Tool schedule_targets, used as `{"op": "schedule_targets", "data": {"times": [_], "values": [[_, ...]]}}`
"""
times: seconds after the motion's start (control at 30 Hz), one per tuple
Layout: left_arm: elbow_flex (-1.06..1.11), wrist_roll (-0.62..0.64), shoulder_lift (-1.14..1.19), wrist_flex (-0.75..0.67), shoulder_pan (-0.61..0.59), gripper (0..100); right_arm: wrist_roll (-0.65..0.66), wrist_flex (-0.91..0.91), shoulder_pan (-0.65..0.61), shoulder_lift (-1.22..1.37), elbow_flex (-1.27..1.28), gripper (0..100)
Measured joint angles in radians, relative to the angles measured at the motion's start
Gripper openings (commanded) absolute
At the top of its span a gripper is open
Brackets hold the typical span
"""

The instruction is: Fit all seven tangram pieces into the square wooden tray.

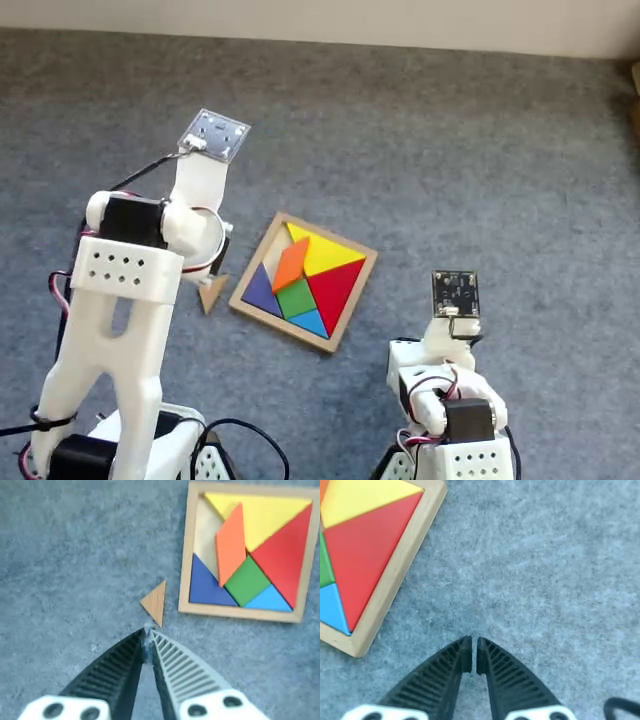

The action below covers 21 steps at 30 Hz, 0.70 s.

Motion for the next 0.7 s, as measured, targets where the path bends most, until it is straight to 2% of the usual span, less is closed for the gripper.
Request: {"op": "schedule_targets", "data": {"times": [0.23,0.33,0.47,0.7], "values": [[0.018,-0.063,0.0,-0.103,0.166,2,0.0,0.0,0.0,0.0,0.0,3.4],[0.031,-0.066,0.017,-0.169,0.221,9,0.0,0.0,0.0,0.0,0.0,3.4],[0.031,-0.066,0.121,-0.269,0.245,20,0.0,0.0,0.0,0.0,0.0,3.4],[0.031,-0.066,0.387,-0.384,0.253,18,0.0,0.0,0.0,0.0,0.0,3.4]]}}
